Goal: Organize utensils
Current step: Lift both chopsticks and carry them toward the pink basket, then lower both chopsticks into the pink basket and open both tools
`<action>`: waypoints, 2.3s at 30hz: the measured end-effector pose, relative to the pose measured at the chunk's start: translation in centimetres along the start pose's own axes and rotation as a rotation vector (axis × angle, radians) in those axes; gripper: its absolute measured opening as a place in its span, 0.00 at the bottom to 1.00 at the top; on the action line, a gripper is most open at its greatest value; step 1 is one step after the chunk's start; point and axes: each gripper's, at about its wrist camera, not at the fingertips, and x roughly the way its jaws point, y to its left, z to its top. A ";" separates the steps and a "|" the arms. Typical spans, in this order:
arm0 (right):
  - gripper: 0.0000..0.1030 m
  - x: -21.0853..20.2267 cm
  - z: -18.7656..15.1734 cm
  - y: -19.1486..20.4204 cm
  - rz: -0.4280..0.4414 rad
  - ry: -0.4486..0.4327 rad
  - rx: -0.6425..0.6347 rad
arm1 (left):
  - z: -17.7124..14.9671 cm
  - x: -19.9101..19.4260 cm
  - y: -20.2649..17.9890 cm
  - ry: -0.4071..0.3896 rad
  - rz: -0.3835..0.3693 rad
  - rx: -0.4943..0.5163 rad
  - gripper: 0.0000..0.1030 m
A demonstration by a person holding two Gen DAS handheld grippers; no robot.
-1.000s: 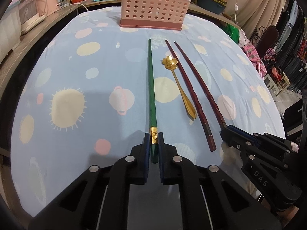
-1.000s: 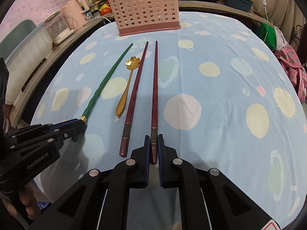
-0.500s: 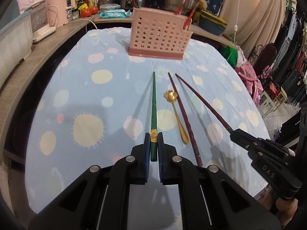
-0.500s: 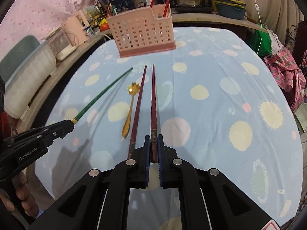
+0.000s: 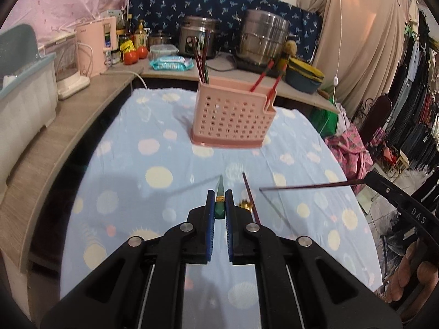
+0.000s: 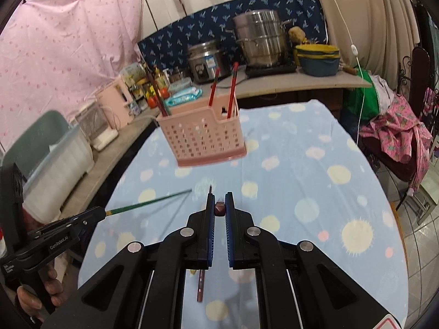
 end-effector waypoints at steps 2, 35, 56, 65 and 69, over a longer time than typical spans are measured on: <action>0.07 0.0 1.1 -0.2 0.004 -0.020 0.004 | 1.3 -0.1 0.1 -0.024 -0.002 -0.005 0.07; 0.07 4.7 22.2 2.0 0.128 -0.337 0.039 | 23.4 -0.2 -2.2 -0.409 -0.025 0.018 0.07; 0.07 15.1 22.1 0.6 0.074 -0.218 0.080 | 24.3 9.4 -0.3 -0.297 0.034 0.006 0.07; 0.07 17.2 20.9 0.0 0.069 -0.171 0.088 | 23.6 11.5 0.5 -0.254 0.051 -0.012 0.07; 0.08 17.4 20.6 0.2 0.060 -0.169 0.076 | 23.3 11.8 0.9 -0.249 0.064 -0.025 0.08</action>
